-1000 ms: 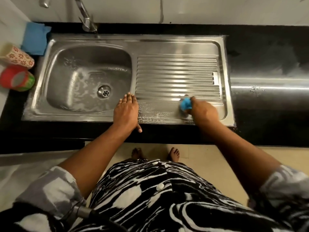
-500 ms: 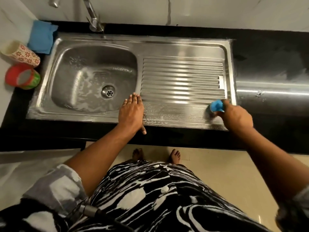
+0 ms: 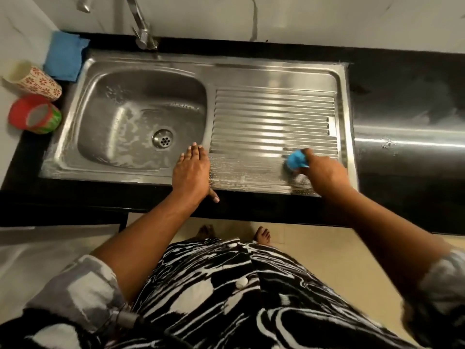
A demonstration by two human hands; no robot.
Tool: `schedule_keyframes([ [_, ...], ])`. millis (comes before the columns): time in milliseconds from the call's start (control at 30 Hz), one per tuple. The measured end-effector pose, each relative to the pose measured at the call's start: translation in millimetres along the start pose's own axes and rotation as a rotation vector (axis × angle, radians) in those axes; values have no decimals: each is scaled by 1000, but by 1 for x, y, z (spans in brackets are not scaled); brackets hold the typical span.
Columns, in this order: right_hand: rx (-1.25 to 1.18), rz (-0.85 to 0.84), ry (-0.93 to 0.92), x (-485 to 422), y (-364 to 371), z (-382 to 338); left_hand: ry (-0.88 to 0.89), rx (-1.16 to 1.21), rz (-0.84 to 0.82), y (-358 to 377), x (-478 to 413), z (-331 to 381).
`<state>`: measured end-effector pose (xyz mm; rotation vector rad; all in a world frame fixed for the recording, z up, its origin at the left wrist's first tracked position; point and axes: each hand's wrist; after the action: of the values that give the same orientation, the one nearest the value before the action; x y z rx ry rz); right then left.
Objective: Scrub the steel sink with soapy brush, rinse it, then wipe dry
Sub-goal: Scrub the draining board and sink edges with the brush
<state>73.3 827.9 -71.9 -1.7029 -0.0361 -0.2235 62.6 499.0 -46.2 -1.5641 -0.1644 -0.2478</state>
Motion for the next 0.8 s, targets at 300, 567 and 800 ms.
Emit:
schedule_keyframes([
  [300, -64, -6, -181, -34, 11, -131, 0, -17, 2, -2, -6, 3],
  [567, -62, -1, -176, -24, 15, -97, -40, 4, 3, 3, -1, -3],
  [800, 37, 5, -41, -2, -7, -10, -79, 24, -19, 4, 1, -6],
])
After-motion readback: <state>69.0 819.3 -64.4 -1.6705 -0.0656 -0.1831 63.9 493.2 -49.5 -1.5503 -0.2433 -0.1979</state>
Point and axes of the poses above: each hand's wrist, its own x-axis away from the middle knuckle, its own y-axis out of the palm, z = x × y, and after that the axes turned 14 degrees about z, right-handed
